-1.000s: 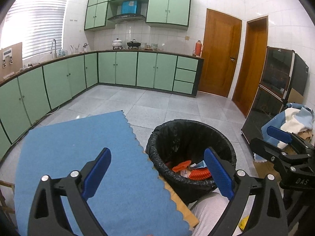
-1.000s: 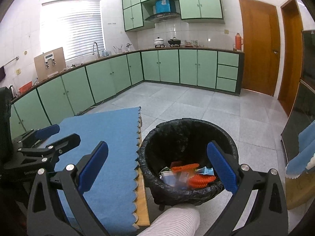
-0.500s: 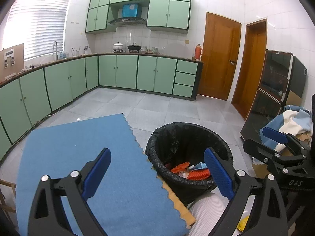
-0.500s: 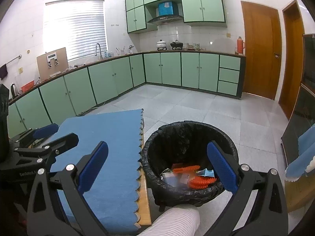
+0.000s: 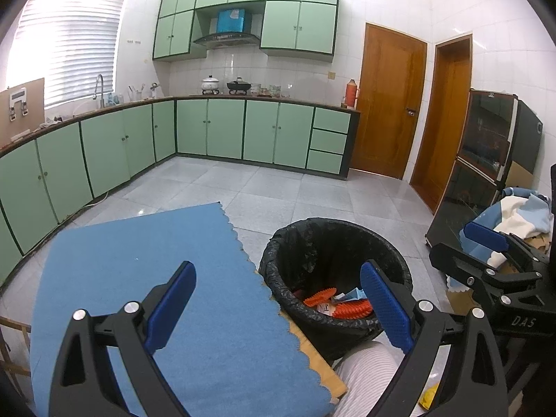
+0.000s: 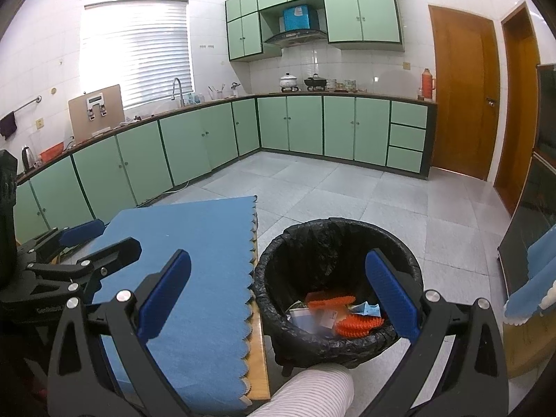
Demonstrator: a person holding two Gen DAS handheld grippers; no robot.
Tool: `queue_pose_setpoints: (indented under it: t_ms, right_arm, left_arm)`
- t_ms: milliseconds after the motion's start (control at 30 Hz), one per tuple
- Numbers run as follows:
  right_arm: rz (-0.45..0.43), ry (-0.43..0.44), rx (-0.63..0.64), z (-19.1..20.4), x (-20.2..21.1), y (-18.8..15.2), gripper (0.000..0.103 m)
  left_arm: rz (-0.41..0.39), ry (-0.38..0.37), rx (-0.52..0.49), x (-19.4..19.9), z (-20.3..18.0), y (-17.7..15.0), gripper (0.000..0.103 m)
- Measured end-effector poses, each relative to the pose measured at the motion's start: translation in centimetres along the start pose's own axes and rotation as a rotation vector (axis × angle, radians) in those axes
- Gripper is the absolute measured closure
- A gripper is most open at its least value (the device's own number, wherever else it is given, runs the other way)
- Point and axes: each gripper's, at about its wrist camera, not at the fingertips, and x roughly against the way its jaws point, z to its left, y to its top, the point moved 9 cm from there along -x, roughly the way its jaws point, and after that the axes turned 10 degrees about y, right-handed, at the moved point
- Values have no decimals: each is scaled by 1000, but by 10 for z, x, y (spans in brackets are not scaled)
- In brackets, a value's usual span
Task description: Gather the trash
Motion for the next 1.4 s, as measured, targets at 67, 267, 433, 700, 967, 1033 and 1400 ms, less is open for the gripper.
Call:
queue_pose_setpoints:
  t_ms: [67, 267, 433, 700, 967, 1033, 1400]
  right_arm:
    - [0, 0, 0, 0, 0, 0, 5]
    - [3, 4, 4, 1, -1, 1, 5]
    - [4, 5, 3, 2, -2, 0, 5]
    - [11, 10, 2, 2, -4, 1, 5]
    - [14, 12, 0, 1, -6, 0, 5]
    - [14, 12, 0, 2, -7, 0, 5]
    - [13, 12, -2, 2, -6, 0, 5]
  left_arm:
    - [-1, -1, 0, 1, 1, 0, 10]
    - [2, 0, -2, 2, 2, -1, 10]
    - [4, -1, -3, 2, 4, 0, 10]
    - [7, 1, -1, 1, 6, 0, 10]
    - [7, 2, -3, 1, 6, -1, 10]
    - [8, 0, -3, 1, 7, -1, 10]
    - [13, 2, -6, 0, 8, -4, 10]
